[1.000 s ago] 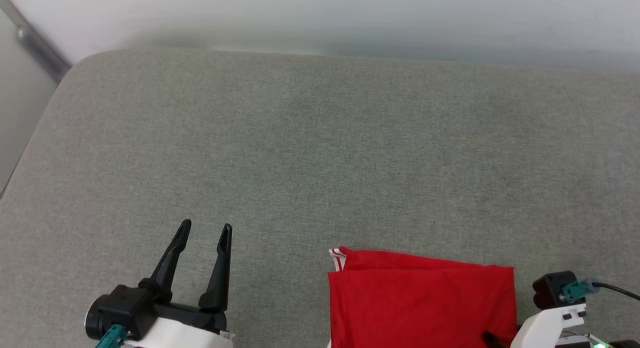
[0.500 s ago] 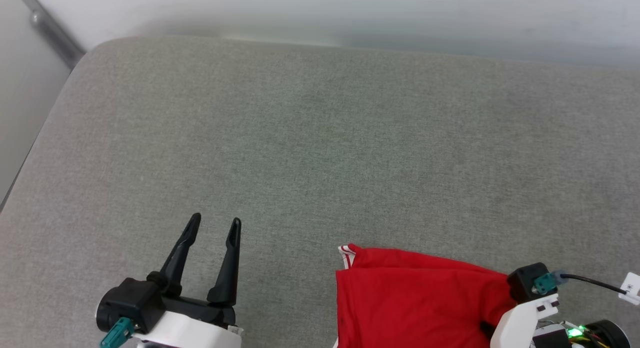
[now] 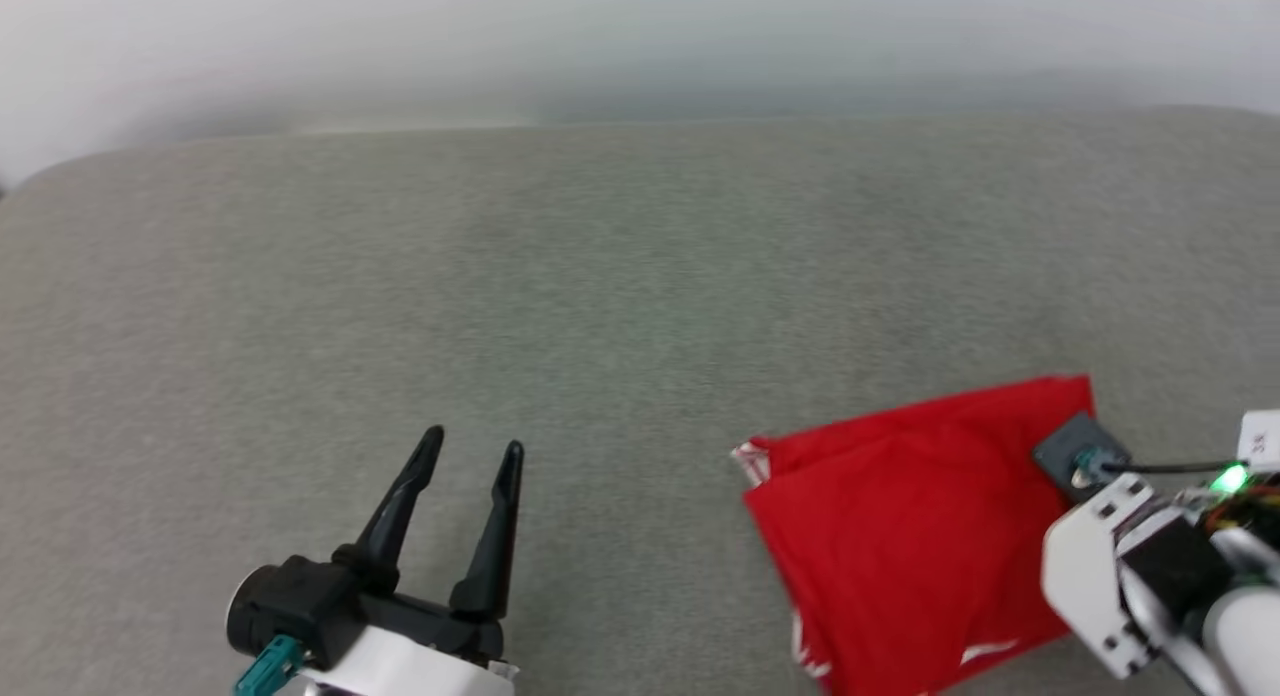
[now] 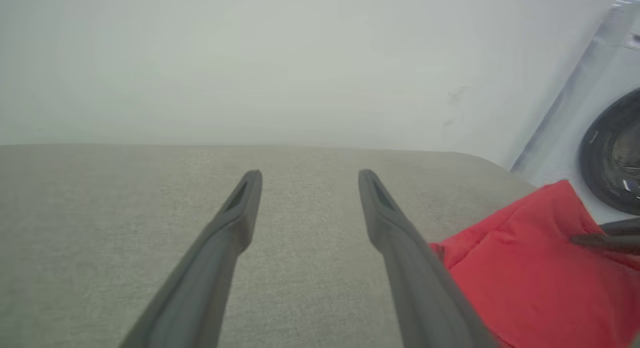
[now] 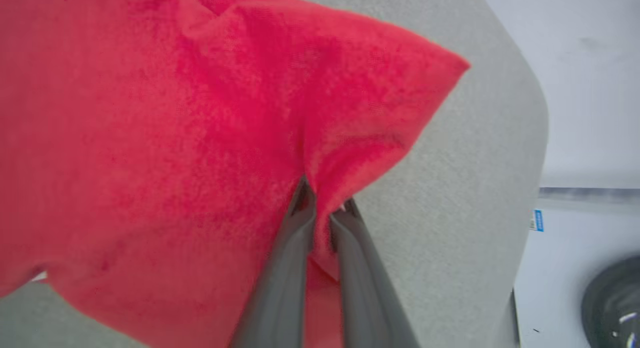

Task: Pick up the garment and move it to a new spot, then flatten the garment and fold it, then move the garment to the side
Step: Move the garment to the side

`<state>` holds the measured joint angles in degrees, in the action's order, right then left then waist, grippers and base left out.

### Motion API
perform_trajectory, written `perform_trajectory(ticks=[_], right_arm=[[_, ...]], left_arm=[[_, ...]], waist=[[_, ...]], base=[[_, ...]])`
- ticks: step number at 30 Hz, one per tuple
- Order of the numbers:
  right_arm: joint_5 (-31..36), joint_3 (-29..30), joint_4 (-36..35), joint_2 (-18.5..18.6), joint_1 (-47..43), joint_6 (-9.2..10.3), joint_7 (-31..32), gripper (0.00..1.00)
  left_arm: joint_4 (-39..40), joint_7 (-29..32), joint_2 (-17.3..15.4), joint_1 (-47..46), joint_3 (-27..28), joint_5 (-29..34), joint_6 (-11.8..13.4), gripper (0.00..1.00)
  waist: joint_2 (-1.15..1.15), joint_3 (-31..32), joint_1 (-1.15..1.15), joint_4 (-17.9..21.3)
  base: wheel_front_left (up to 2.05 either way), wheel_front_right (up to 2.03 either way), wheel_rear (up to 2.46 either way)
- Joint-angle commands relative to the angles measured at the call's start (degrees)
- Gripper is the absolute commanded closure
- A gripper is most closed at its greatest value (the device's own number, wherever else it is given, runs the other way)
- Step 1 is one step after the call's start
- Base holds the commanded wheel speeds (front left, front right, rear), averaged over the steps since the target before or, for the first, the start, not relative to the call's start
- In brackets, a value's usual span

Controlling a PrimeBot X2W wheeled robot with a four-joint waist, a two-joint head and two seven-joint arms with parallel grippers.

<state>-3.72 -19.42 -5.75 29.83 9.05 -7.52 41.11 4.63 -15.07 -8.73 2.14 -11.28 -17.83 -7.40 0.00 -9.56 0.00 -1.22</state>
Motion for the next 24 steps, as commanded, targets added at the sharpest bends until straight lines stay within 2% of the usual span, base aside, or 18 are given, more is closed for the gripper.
perform_trajectory(ticks=[1, 2, 3, 4, 6, 11, 15, 17, 24], right_arm=[[0.2, -1.6, -0.3, 3.5, 3.6, 0.07, -0.3, 1.00], [-0.2, -2.3, -0.1, 5.1, 5.3, 0.06, -0.3, 1.00], [-0.2, -2.3, -0.1, 5.1, 5.3, 0.06, -0.3, 1.00], [-0.4, -3.4, 0.6, 8.3, 8.7, 0.06, -0.7, 1.00], [-0.7, -3.9, 1.5, 11.3, 11.7, 0.07, -1.1, 1.00], [-0.7, -1.9, 6.3, 16.7, 18.0, 0.07, -5.3, 1.00], [-0.3, -0.1, 10.4, 18.5, 20.3, 0.08, -8.4, 1.00], [0.3, 2.0, 15.4, 19.5, 21.5, 0.07, -11.3, 1.00], [2.3, 7.4, 25.7, 20.4, 23.2, 0.08, -17.2, 1.00]], left_arm=[[0.4, -0.1, -0.4, -1.6, -1.2, 0.3, -0.1, 0.00], [0.6, -0.1, -0.5, -2.1, -1.8, 0.4, -0.1, 0.00], [0.6, -0.1, -0.5, -2.1, -1.8, 0.4, -0.1, 0.00], [1.0, -0.1, -0.9, -3.2, -2.7, 0.4, -0.1, 0.00], [1.3, -0.1, -1.3, -4.9, -4.1, 0.4, -0.1, 0.00], [2.3, -0.1, -3.4, -9.9, -8.1, 1.1, -0.1, 0.00], [3.2, -0.1, -5.0, -12.6, -9.9, 1.5, -0.1, 0.00], [4.2, -0.1, -6.4, -14.8, -11.0, 1.8, -0.1, 0.00], [5.7, -0.1, -8.2, -17.1, -11.8, 2.0, -0.1, 0.00]], waist=[[0.00, -1.7, 0.00, 5.2], [0.00, -2.4, 0.00, 6.4], [0.00, -2.4, 0.00, 6.4], [0.00, -4.2, 0.00, 8.8], [0.00, -6.5, 0.00, 10.8], [0.00, -13.3, 0.00, 13.6], [0.00, -17.0, 0.00, 14.5], [0.00, -19.9, 0.00, 15.0], [0.00, -23.3, 0.00, 15.0]], base=[[0.00, 0.00, 0.00], [0.00, 0.00, 0.00], [0.00, 0.00, 0.00], [0.00, 0.00, 0.00], [0.00, 0.00, 0.00], [0.00, 0.00, 0.00], [0.00, 0.00, 0.00], [0.00, 0.00, 0.00], [0.00, 0.00, 0.00]])
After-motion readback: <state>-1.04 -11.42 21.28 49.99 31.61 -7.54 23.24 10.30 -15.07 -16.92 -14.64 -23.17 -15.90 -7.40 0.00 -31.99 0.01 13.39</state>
